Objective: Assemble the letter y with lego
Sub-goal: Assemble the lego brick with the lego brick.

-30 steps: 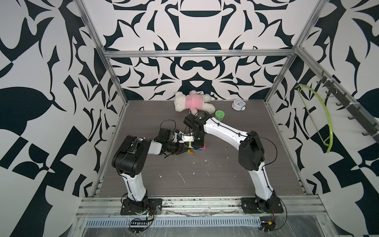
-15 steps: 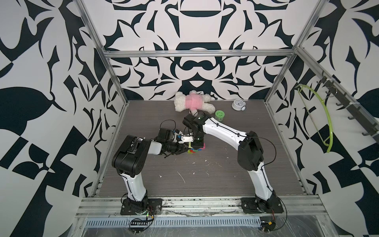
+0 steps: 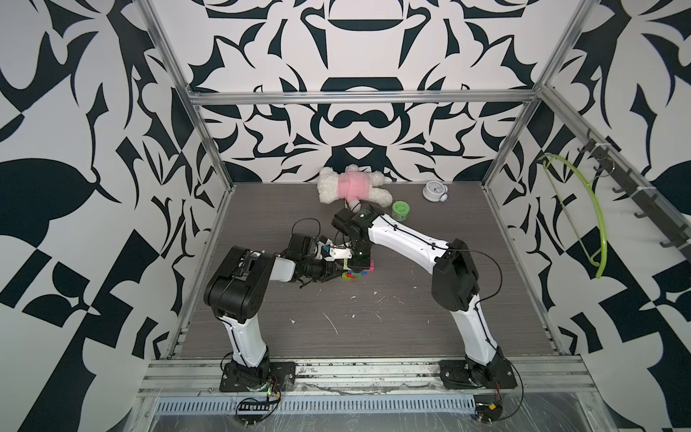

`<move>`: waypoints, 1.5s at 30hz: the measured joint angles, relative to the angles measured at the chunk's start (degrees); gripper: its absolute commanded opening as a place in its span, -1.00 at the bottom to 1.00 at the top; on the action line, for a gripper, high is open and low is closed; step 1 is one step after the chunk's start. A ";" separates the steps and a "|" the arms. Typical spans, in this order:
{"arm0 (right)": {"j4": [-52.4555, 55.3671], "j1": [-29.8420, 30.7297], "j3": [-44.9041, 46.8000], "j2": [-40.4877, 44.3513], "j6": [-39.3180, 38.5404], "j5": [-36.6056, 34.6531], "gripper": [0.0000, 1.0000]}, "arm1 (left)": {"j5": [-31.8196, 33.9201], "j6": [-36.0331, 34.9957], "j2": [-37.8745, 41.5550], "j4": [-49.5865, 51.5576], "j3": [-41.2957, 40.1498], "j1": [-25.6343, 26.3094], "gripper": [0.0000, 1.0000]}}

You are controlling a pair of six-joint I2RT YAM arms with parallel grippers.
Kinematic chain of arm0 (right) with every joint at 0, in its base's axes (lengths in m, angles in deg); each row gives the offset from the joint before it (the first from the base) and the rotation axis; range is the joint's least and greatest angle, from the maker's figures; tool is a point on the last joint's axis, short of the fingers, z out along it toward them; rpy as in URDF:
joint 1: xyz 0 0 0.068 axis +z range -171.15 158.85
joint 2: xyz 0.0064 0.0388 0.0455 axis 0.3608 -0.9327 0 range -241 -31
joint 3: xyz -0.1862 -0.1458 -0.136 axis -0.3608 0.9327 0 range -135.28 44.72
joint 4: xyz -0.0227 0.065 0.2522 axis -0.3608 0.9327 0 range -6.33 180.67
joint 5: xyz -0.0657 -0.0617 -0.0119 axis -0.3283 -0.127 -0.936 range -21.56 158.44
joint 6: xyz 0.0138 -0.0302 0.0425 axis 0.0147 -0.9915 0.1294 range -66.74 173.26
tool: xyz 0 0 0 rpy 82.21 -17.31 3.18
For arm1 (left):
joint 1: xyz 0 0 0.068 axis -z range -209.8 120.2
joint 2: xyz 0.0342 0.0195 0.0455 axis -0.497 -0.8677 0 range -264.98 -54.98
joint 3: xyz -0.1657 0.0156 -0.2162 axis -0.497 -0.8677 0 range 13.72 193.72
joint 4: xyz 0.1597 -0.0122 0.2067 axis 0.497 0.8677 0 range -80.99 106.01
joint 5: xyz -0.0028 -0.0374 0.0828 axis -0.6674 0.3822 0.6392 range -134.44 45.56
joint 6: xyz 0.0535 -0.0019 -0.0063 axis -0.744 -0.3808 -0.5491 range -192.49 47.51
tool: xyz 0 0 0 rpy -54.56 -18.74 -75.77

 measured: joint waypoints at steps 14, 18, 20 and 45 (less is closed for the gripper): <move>1.36 0.04 -0.81 -0.87 2.56 -0.87 -0.71 | 0.33 0.04 -0.22 0.26 0.02 0.00 -0.03; 1.31 0.04 -0.81 -0.87 2.58 -0.81 -0.71 | 0.33 0.02 -0.22 0.26 0.02 0.00 -0.03; 1.20 0.04 -0.81 -0.87 2.58 -0.72 -0.71 | 0.33 0.04 -0.22 0.28 0.02 0.00 -0.03; -2.58 -0.20 1.97 0.85 3.69 0.33 -0.72 | 0.37 -0.98 -0.22 2.51 0.87 0.00 -0.08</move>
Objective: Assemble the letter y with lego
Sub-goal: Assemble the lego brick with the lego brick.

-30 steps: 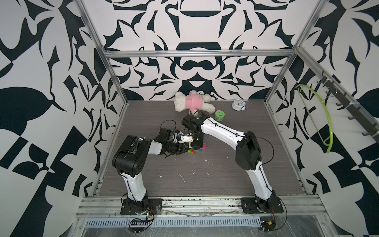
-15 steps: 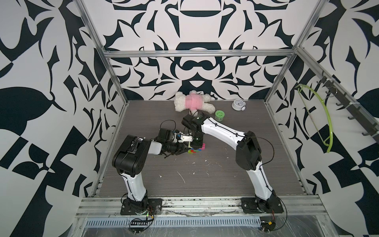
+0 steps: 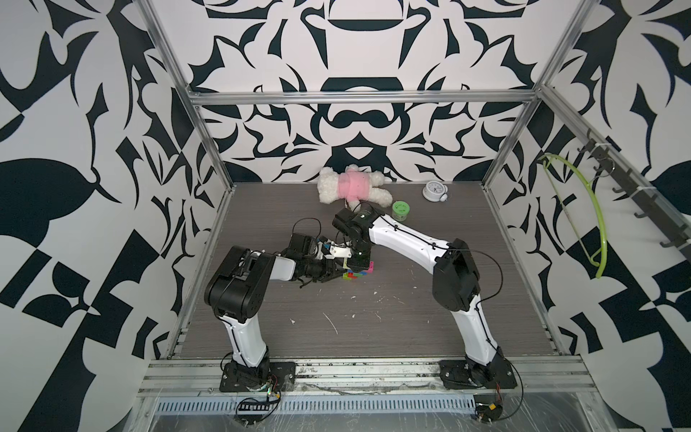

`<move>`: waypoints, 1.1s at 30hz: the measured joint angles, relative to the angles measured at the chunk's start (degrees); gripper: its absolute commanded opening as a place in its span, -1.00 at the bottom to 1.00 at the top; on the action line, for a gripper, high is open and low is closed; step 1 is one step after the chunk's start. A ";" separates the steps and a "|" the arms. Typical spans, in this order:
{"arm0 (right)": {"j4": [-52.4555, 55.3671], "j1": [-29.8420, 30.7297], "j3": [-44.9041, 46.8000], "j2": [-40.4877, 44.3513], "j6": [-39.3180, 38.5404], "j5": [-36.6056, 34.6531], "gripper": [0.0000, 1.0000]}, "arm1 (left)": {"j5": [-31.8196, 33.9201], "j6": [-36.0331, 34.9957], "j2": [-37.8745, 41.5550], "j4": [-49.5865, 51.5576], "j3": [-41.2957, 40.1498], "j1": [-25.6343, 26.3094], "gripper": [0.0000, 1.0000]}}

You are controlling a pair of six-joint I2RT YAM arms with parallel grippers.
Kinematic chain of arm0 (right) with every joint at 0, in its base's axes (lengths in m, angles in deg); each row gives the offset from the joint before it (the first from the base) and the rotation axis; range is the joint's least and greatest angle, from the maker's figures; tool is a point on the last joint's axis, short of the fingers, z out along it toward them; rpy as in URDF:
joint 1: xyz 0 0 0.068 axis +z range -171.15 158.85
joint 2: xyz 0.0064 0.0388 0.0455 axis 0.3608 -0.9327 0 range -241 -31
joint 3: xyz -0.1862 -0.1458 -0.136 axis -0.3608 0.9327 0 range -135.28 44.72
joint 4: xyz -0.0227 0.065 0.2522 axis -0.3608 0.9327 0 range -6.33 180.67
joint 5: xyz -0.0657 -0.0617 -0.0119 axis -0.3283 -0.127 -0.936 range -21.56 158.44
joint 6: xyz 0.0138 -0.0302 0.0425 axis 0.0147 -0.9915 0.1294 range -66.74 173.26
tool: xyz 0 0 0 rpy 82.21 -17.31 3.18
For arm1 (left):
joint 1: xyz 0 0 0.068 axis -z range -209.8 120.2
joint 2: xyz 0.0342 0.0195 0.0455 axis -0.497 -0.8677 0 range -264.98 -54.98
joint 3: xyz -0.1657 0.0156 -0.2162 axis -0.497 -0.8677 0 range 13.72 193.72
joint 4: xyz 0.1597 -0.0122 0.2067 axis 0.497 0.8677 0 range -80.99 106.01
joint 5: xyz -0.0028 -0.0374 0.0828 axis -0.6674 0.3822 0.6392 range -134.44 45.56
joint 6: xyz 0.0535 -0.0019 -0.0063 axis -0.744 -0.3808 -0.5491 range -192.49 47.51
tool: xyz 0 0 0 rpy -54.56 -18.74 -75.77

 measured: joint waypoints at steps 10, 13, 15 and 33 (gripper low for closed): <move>-1.92 -0.04 1.66 1.44 0.79 -0.09 -0.70 | 0.24 -0.76 0.00 0.98 0.26 -0.13 -0.08; -2.32 -0.11 2.51 1.88 0.83 -0.15 -0.70 | 0.24 -0.79 0.00 1.05 0.26 -0.13 -0.08; -2.47 -0.22 2.78 2.05 0.85 -0.11 -0.71 | 0.24 -0.79 0.00 1.09 0.31 -0.13 -0.08; -4.33 -0.42 5.11 3.65 -1.68 1.11 -0.70 | 0.31 -1.09 0.00 1.53 0.52 -0.11 -0.08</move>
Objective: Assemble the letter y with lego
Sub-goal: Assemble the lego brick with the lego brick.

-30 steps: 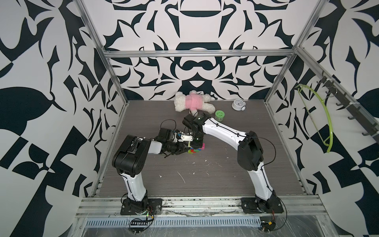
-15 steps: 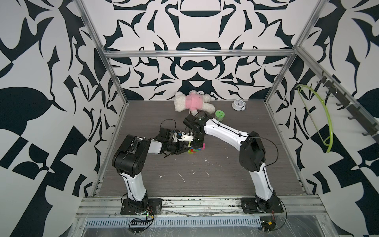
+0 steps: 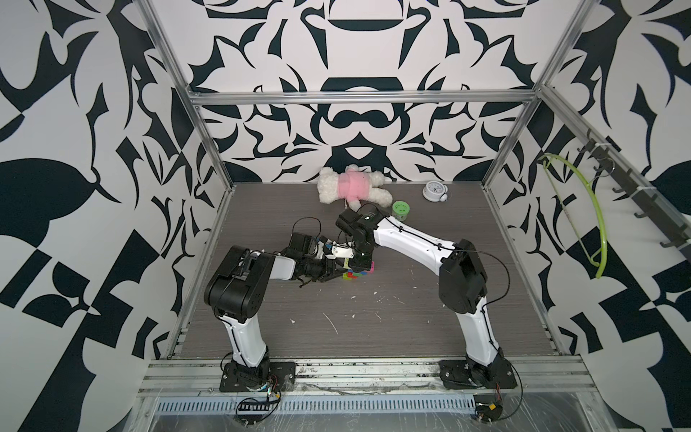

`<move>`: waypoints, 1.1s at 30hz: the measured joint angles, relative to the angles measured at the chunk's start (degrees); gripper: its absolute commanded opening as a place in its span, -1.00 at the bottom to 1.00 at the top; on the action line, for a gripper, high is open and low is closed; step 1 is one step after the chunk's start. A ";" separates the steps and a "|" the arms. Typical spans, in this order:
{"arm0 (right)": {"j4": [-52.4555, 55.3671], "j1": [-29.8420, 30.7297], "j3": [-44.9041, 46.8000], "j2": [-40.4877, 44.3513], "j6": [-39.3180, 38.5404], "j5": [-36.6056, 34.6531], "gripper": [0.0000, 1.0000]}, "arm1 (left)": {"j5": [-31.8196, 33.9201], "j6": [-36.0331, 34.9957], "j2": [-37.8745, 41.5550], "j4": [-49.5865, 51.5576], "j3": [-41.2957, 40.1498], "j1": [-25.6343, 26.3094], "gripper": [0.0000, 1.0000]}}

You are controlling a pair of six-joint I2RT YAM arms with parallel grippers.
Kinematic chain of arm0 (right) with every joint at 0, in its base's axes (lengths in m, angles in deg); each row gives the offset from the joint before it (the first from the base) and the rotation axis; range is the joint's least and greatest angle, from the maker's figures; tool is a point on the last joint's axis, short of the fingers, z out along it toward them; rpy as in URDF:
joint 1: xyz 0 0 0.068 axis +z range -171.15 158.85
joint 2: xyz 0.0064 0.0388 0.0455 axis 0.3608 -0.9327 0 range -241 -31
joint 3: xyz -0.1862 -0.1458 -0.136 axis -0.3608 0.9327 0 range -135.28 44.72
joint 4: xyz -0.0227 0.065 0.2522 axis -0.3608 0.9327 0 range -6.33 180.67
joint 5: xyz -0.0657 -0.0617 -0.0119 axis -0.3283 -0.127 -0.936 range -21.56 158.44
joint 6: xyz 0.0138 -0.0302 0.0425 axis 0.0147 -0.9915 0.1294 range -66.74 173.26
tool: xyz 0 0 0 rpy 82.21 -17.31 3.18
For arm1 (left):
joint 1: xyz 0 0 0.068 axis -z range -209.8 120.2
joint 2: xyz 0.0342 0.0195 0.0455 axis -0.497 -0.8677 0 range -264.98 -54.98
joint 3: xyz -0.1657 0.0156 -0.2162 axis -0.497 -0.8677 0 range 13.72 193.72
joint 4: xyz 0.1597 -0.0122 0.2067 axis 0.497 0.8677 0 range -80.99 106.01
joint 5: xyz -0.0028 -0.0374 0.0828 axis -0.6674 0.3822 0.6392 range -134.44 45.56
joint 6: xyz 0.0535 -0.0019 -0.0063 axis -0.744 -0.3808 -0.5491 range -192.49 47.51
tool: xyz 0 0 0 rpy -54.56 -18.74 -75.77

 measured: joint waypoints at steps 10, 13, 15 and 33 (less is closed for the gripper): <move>-1.51 0.00 0.74 0.96 -0.90 0.28 -0.70 | 0.02 -0.09 0.00 0.17 0.09 0.00 -0.08; -1.66 -0.07 1.07 1.20 -1.20 0.26 -0.70 | 0.02 -0.09 0.00 0.17 0.09 0.00 -0.08; -1.75 -0.28 1.57 1.44 -1.40 0.26 -0.70 | 0.02 -0.09 0.00 0.20 0.09 0.00 -0.08; -1.86 -0.37 2.54 2.16 -2.21 0.76 -0.70 | 0.04 -0.11 0.00 0.28 0.11 0.00 -0.08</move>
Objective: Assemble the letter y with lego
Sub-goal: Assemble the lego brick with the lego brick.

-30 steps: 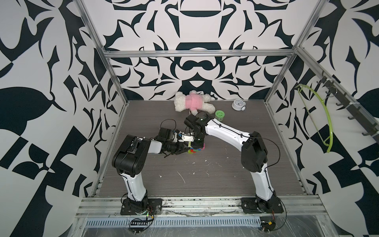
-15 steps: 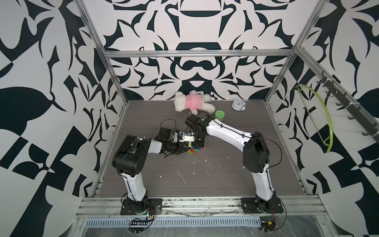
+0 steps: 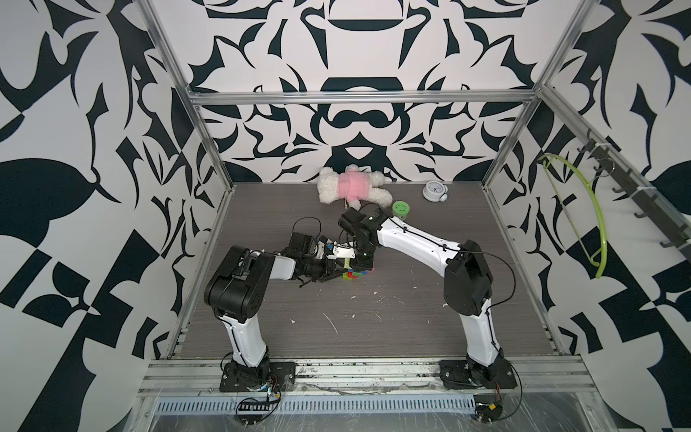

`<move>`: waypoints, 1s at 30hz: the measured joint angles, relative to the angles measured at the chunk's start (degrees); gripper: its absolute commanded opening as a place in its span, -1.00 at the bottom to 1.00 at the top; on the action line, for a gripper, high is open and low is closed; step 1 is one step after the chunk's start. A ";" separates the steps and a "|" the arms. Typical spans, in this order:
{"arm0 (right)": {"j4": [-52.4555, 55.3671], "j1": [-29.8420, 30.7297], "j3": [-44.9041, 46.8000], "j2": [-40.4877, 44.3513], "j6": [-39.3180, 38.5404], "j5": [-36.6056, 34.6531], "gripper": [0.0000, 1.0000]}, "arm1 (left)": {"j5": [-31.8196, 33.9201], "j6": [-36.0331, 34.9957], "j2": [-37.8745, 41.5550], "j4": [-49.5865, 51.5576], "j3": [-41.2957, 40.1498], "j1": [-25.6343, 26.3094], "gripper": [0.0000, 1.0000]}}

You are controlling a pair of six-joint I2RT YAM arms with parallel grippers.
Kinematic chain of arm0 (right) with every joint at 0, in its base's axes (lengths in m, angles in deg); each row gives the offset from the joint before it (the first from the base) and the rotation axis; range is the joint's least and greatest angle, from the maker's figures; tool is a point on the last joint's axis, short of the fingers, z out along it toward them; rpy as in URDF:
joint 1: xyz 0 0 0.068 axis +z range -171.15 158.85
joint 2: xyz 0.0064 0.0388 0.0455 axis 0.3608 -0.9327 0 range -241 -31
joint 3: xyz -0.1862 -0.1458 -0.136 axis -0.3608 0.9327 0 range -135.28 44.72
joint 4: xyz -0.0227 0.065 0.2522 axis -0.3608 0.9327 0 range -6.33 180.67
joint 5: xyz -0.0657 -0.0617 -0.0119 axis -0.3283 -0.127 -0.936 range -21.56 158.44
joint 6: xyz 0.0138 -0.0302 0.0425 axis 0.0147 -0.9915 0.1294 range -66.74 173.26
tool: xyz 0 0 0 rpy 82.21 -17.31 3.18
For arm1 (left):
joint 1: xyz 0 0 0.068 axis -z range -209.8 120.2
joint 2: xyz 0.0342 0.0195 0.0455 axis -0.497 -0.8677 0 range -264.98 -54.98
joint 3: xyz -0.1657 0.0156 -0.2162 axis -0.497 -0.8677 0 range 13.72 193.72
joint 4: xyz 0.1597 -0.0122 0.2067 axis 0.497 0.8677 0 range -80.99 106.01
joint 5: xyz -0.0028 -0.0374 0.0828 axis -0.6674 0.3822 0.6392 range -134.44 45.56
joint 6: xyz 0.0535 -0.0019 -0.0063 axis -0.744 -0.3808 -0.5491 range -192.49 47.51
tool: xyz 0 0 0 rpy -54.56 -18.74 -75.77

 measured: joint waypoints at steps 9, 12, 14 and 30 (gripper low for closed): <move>0.07 0.00 0.24 0.00 -1.16 -0.28 -0.70 | 0.00 0.00 0.00 0.04 0.00 0.00 -0.08; 0.15 0.00 0.42 0.00 -1.25 -0.48 -0.70 | 0.00 0.00 0.00 0.07 0.00 0.00 -0.08; 0.24 0.00 0.48 0.00 -1.36 -0.48 -0.70 | 0.00 0.00 0.00 0.07 0.00 0.00 -0.08; 0.42 0.00 0.48 -0.02 -1.40 -0.46 -0.71 | 0.00 0.00 0.00 0.07 0.00 0.00 -0.08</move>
